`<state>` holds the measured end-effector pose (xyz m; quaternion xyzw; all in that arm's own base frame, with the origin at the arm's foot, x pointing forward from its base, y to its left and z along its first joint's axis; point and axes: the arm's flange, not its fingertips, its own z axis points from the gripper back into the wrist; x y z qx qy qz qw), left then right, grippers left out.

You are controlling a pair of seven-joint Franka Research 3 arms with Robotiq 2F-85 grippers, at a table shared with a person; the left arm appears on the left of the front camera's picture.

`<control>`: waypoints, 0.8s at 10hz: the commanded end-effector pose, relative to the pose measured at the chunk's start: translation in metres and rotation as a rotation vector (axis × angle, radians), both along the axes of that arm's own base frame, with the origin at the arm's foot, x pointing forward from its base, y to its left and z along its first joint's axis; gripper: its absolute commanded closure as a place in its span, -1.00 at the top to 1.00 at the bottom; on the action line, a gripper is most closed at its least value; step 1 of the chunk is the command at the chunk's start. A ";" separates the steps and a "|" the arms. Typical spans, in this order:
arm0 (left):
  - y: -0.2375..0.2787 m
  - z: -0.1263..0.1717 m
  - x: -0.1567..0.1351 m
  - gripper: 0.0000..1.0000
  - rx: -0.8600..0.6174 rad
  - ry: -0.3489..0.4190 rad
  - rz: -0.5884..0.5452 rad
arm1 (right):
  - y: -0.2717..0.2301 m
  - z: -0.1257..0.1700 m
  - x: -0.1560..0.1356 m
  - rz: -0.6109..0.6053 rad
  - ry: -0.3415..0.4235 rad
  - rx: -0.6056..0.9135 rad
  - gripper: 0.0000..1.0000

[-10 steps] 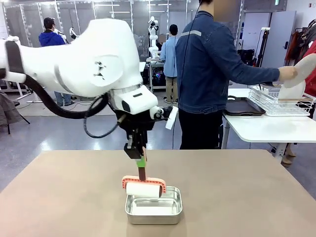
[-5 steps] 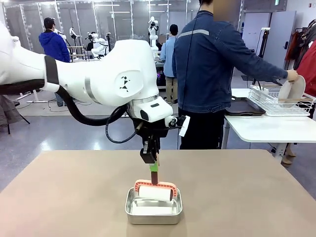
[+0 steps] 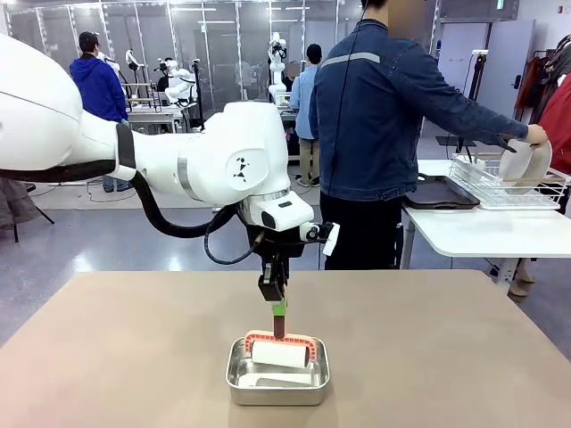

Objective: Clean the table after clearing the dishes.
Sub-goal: Place the Lint Roller back on top of the Airtight Container.

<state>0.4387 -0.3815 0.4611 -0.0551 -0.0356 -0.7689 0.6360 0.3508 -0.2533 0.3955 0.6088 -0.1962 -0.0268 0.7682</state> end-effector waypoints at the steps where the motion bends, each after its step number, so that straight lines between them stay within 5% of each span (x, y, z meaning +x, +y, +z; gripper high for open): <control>1: -0.005 -0.001 0.011 -0.58 0.034 0.018 0.013 | 0.001 0.002 -0.002 0.002 -0.010 -0.004 1.00; 7: -0.003 -0.031 0.046 -0.58 0.063 0.076 0.070 | 0.001 0.002 -0.002 0.002 -0.010 -0.004 1.00; 8: -0.003 -0.033 0.048 -0.46 0.066 0.075 0.063 | 0.001 0.002 -0.002 0.002 -0.010 -0.004 1.00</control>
